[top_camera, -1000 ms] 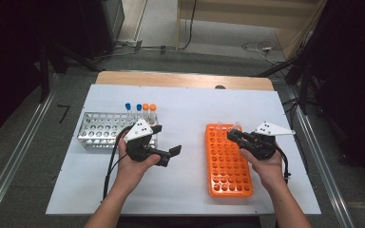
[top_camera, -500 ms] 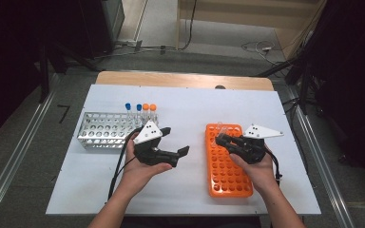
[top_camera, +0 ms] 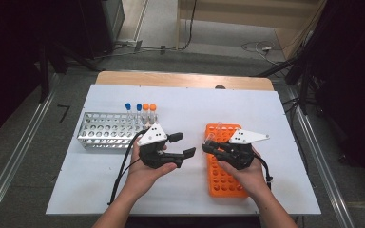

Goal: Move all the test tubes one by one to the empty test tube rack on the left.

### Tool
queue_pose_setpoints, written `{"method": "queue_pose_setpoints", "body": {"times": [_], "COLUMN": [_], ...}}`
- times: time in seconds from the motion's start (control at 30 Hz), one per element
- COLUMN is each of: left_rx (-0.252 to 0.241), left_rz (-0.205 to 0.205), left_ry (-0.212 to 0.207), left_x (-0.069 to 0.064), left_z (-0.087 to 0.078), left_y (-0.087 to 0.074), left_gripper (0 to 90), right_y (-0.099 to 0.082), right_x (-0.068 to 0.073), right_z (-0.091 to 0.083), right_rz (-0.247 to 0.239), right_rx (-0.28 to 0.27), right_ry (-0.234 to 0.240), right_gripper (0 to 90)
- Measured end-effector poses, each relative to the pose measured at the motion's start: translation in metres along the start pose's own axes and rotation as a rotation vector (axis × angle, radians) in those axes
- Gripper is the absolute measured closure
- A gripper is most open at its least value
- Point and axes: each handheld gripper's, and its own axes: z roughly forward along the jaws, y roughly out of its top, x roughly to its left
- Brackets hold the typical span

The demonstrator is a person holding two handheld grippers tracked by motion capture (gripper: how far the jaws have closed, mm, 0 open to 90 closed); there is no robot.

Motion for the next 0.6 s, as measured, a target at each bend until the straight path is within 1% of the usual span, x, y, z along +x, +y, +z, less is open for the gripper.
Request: {"method": "queue_pose_setpoints", "body": {"times": [0.1,0.33,0.43,0.5,0.6], "left_rx": [-0.003,0.010,0.018,0.022,0.019], "left_rz": [0.004,0.012,0.018,0.020,0.020], "left_ry": [-0.019,-0.057,-0.066,-0.062,-0.068], "left_x": [-0.002,-0.006,-0.008,-0.008,-0.009], "left_z": [0.002,0.007,0.008,0.009,0.010], "left_y": [0.000,-0.001,-0.002,-0.002,-0.002], "left_gripper": [39.4,52.4,57.0,60.0,63.2], "right_y": [0.001,0.001,0.002,0.002,0.002], "right_x": [0.006,0.018,0.023,0.026,0.029], "right_z": [0.003,0.011,0.014,0.015,0.018], "right_rz": [-0.010,-0.030,-0.038,-0.041,-0.047], "right_rx": [0.007,0.028,0.034,0.040,0.049], "right_ry": [0.017,0.053,0.069,0.078,0.090], "right_gripper": [74.4,74.4,74.4,74.4,74.4]}}
